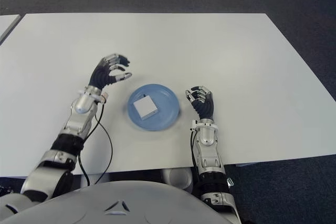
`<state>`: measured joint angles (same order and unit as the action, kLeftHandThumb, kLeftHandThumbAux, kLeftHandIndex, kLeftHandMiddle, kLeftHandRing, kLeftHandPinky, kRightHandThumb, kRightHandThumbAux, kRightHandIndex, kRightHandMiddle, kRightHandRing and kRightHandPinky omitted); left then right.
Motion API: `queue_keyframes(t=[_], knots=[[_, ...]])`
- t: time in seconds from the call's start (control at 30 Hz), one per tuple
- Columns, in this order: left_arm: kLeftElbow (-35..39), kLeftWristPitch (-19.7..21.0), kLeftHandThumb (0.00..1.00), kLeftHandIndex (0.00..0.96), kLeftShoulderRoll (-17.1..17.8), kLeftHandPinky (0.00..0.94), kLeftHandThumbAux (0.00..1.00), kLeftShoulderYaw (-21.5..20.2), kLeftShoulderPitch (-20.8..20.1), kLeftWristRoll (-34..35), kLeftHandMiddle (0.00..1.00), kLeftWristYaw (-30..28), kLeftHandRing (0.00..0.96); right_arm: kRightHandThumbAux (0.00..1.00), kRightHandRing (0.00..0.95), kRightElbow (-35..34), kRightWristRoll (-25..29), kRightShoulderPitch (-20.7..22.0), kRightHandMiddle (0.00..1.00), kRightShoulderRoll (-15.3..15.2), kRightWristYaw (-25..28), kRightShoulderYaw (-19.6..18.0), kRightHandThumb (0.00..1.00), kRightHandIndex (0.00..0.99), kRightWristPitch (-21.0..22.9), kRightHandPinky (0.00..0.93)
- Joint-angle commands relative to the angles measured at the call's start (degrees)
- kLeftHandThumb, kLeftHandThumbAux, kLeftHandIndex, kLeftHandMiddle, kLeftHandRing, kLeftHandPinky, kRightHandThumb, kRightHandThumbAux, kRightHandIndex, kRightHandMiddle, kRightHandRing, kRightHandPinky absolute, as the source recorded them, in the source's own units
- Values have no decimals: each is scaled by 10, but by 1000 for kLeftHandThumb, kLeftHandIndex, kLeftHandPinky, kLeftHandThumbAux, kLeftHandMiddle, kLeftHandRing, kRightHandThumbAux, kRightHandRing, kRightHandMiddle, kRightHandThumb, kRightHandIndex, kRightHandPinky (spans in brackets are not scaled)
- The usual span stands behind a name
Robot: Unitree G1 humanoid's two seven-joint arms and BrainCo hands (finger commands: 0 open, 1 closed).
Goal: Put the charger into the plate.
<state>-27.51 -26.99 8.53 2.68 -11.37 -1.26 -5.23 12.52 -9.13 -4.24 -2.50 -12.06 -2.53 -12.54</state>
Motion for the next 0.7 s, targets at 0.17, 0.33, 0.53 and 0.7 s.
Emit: queue_keyframes(t=[0.17, 0.33, 0.53, 0.7], knots=[[8, 4, 536, 419, -13, 465, 775, -21, 41, -23, 441, 52, 439, 731, 630, 4, 1, 4, 624, 2, -2, -2, 705, 430, 8, 618], [-8, -21, 676, 427, -10, 489, 728, -37, 60, -35, 483, 82, 479, 730, 632, 15, -1, 8, 631, 6, -14, -4, 705, 431, -14, 629], [-73, -56, 696, 430, -13, 517, 720, -53, 54, -50, 526, 127, 520, 729, 631, 35, 0, 14, 635, 5, -23, -6, 706, 432, -37, 616], [-111, -66, 700, 432, -20, 531, 719, -58, 48, -55, 560, 156, 547, 729, 626, 47, 2, 18, 635, 4, -25, -8, 706, 433, -49, 611]])
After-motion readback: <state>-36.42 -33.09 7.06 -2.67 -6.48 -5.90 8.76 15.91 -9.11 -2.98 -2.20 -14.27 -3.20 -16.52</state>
